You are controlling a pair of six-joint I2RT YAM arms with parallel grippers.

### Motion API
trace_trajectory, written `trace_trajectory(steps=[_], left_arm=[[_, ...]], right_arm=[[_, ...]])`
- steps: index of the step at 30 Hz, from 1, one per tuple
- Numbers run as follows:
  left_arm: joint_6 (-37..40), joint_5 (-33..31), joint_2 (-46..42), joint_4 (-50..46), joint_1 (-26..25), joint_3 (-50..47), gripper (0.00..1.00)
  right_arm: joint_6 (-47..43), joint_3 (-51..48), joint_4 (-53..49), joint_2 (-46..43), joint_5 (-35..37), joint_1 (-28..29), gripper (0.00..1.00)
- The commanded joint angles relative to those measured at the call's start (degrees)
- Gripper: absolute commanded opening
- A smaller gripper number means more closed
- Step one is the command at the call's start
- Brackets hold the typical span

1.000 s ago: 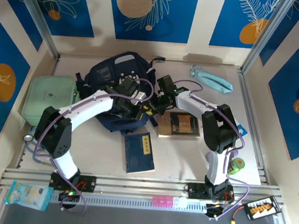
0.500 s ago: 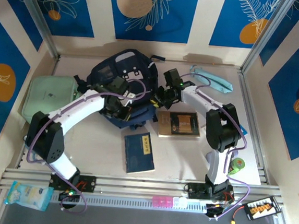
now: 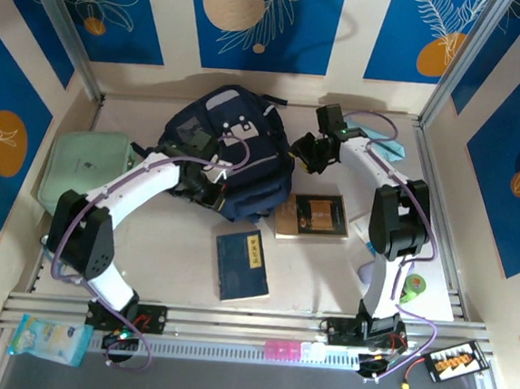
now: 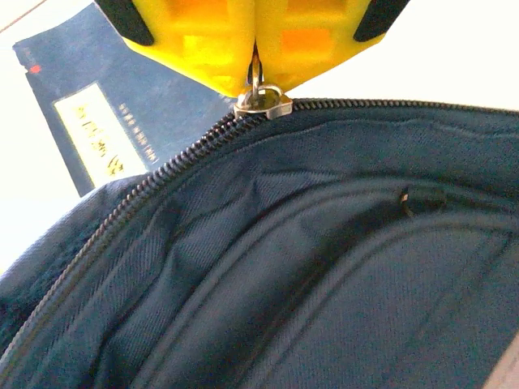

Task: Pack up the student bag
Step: Unzip the student bag at the center of the table.

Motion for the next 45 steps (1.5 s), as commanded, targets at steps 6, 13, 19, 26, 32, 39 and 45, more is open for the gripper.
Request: trace_trajectory(steps=[6, 13, 19, 26, 32, 39, 45], left_arm=[[-6.4, 10.2, 5.3, 12.0, -3.1, 6.4, 0.0], [-9.6, 13.1, 8.7, 17.1, -5.1, 8.2, 0.0], [-10.6, 13.7, 9.4, 18.4, -5.7, 7.7, 0.0], [-11.1, 13.8, 9.0, 19.2, -5.9, 6.1, 0.0], [-9.3, 12.8, 9.0, 17.2, -5.8, 5.6, 0.0], [-5.1, 11.0, 8.1, 11.6, -5.3, 4.3, 0.0], [2.3, 6.7, 6.1, 2.9, -3.4, 1.1, 0.0]], right_arm=[[3.4, -13.4, -2.6, -18.9, 4.2, 0.4, 0.72], [11.6, -23.8, 4.1, -24.3, -0.9, 5.2, 0.92], [14.6, -21.3, 6.9, -17.5, -3.4, 8.3, 0.95], [15.5, -17.4, 4.6, -10.5, -2.8, 10.9, 0.93], [18.4, -20.5, 6.1, -9.9, -0.8, 10.9, 0.69], [18.3, -21.0, 4.8, -10.4, 3.9, 10.0, 0.47], [16.2, -21.2, 6.0, -10.6, 6.9, 9.1, 0.33]])
